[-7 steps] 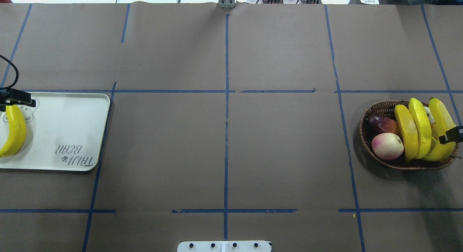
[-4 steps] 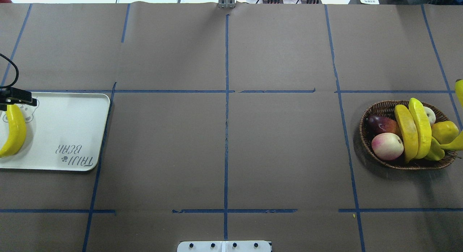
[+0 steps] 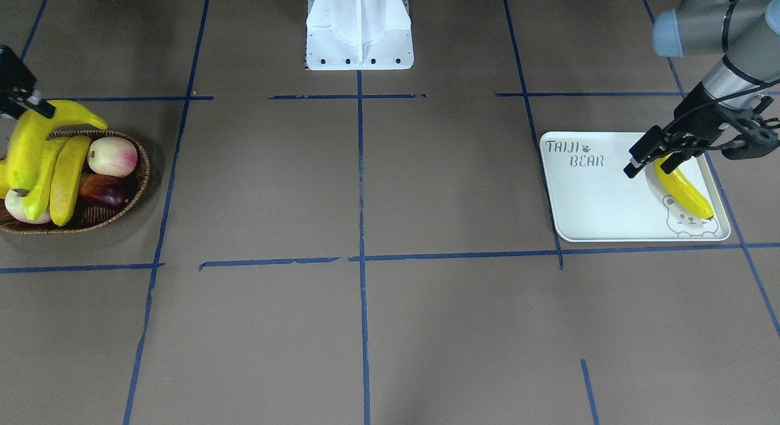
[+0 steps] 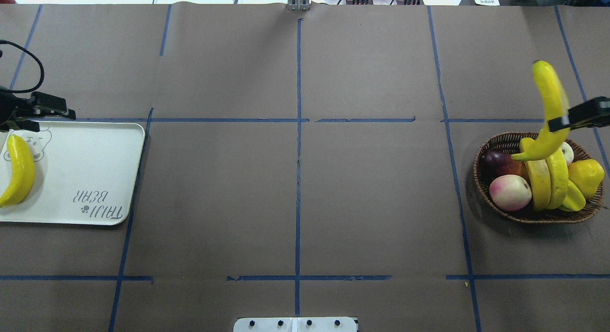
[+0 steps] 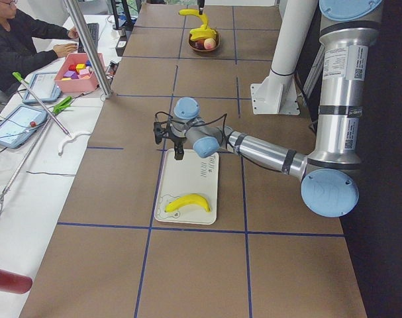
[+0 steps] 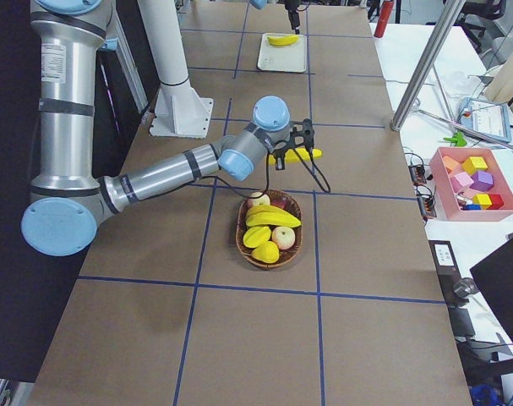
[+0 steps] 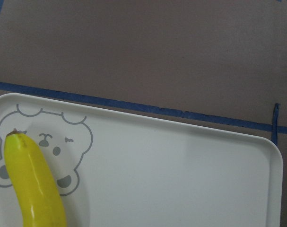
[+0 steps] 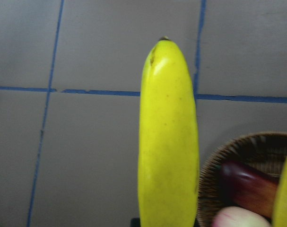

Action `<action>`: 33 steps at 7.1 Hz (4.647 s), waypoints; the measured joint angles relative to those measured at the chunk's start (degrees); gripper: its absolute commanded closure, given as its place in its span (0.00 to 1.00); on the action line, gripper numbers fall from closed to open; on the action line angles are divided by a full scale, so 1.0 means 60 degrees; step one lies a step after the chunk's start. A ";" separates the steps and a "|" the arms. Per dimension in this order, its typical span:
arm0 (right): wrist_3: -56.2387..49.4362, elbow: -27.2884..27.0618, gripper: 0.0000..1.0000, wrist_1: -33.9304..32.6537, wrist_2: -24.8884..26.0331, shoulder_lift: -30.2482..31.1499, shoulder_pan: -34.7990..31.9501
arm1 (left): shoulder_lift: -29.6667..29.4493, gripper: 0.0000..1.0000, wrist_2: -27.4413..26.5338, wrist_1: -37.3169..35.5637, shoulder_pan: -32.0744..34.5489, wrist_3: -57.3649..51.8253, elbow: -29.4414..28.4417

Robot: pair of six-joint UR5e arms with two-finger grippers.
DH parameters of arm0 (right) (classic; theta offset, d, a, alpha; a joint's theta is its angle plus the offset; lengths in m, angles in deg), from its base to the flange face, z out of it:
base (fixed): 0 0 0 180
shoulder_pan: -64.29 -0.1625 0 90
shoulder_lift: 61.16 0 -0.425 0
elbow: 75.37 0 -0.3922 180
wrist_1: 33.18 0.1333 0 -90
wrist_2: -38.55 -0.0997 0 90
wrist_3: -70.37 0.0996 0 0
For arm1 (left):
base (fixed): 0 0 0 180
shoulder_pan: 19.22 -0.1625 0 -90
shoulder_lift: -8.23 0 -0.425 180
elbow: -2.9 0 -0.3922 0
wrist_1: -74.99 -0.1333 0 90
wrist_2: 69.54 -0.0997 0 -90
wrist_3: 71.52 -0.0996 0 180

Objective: Transfer all bananas from basket to plate

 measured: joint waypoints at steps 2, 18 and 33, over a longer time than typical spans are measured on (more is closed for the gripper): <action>0.2949 0.0017 1.00 -0.0010 0.1925 -0.2070 0.2289 | -0.1340 0.01 0.0003 0.1262 -0.0743 0.3189 -0.0106; 0.3821 0.0605 0.00 -0.0077 0.4948 -0.4927 0.6042 | -0.5232 1.00 -0.1939 0.2608 -0.4342 0.5229 -0.1005; -0.1487 -0.1209 0.00 -0.6598 0.3614 -0.3227 0.1904 | 0.1477 0.00 -0.2071 -0.1163 -0.1494 -0.0980 0.0061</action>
